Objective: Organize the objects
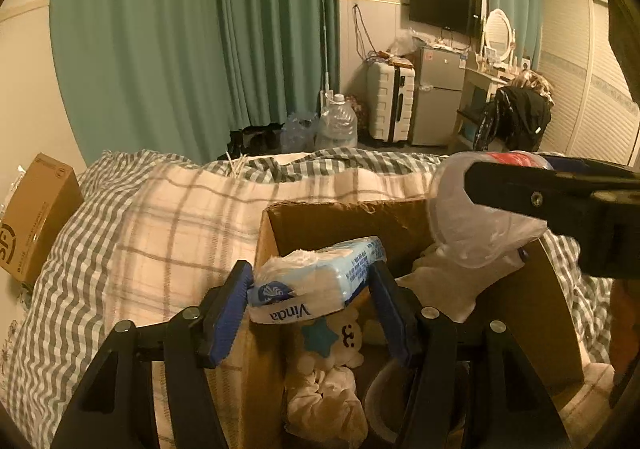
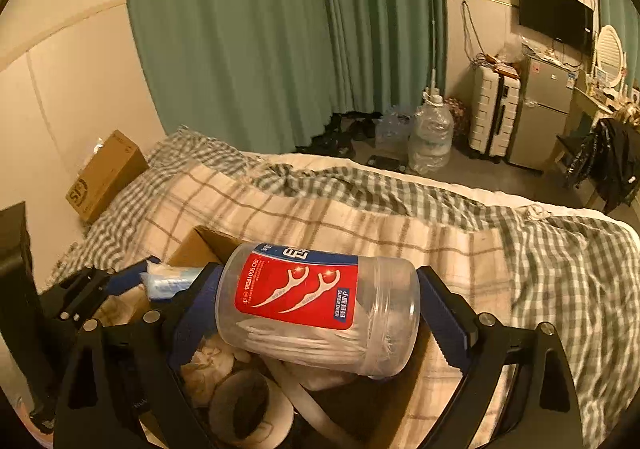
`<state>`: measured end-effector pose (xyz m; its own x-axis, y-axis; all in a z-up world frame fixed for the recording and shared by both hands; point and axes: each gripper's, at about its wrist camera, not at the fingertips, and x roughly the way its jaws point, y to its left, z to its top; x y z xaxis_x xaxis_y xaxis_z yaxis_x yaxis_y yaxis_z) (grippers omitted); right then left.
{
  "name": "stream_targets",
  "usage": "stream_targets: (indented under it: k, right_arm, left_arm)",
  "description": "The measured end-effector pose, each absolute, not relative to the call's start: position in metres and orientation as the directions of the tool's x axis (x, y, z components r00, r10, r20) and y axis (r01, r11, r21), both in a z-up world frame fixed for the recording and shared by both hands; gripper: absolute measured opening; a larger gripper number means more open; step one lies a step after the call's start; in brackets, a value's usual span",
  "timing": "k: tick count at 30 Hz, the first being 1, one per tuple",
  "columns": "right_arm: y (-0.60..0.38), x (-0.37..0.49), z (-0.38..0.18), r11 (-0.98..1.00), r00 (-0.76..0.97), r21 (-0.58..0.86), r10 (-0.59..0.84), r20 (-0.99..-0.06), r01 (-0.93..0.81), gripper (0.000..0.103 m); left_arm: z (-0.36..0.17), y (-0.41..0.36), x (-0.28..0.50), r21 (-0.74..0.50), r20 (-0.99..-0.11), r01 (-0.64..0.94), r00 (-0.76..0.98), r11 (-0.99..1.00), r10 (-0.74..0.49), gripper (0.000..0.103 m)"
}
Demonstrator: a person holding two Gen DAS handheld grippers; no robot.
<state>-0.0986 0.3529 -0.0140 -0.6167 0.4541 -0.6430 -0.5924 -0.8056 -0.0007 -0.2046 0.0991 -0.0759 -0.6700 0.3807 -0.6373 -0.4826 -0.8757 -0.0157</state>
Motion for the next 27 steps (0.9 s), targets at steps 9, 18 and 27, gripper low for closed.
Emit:
stream_targets:
  k: [9, 18, 27]
  right_arm:
    - [0.331, -0.066, 0.033, -0.762, -0.637, -0.011, 0.548, -0.543, -0.647, 0.103]
    - [0.276, 0.001, 0.099, -0.672, -0.588, -0.052, 0.681, -0.437, -0.739, 0.103]
    - [0.215, 0.039, 0.101, -0.615, -0.53, -0.131, 0.753, -0.391, -0.778, 0.103]
  left_arm:
    - [-0.05, 0.092, -0.18, -0.031, -0.6, -0.478, -0.693, -0.878, 0.399, 0.098]
    - [0.016, 0.076, -0.141, -0.056, -0.531, -0.454, -0.74, -0.889, 0.412, 0.103]
    - [0.054, 0.042, -0.087, -0.073, -0.441, -0.407, -0.806, -0.911, 0.396, 0.103]
